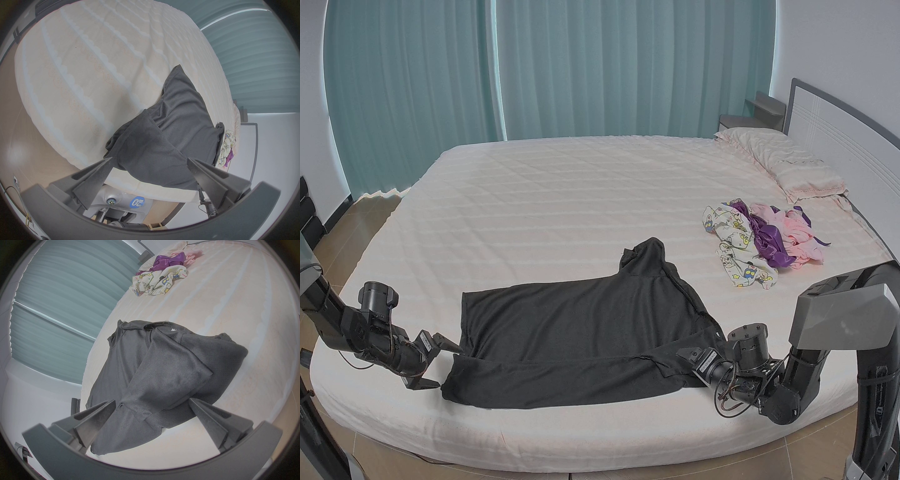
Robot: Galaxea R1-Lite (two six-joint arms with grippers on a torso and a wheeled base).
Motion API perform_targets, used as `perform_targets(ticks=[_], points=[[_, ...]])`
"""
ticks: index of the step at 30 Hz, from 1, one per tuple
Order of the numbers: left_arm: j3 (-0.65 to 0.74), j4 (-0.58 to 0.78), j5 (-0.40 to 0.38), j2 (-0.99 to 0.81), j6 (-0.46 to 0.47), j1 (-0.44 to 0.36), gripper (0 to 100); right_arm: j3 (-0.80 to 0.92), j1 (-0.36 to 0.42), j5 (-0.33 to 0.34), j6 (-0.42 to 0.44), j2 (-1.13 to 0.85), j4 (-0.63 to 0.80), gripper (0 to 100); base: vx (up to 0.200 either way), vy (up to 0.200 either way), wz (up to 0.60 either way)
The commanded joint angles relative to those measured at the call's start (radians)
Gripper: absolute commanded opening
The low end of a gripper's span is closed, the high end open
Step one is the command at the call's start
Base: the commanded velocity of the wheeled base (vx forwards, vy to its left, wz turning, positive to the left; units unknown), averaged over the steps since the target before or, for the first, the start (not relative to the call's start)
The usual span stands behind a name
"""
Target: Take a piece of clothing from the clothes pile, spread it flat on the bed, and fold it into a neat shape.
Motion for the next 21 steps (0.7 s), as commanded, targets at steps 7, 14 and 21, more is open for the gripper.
perform_targets(ticks=[7,14,21], points=[[0.000,-0.001,0.000,0.003,-0.001,0.004,100,-0.015,0.004,-0.032,0.000,0.026,-0.001,0,0.000,0.000,0.00],[0.000,-0.001,0.000,0.005,-0.001,0.008,100,-0.008,0.002,-0.068,-0.001,0.026,0.002,0,0.000,0.000,0.00],[0.000,-0.001,0.000,0.005,-0.001,0.008,100,-0.014,0.002,-0.068,-0.003,-0.002,0.056,0,0.000,0.000,0.00]])
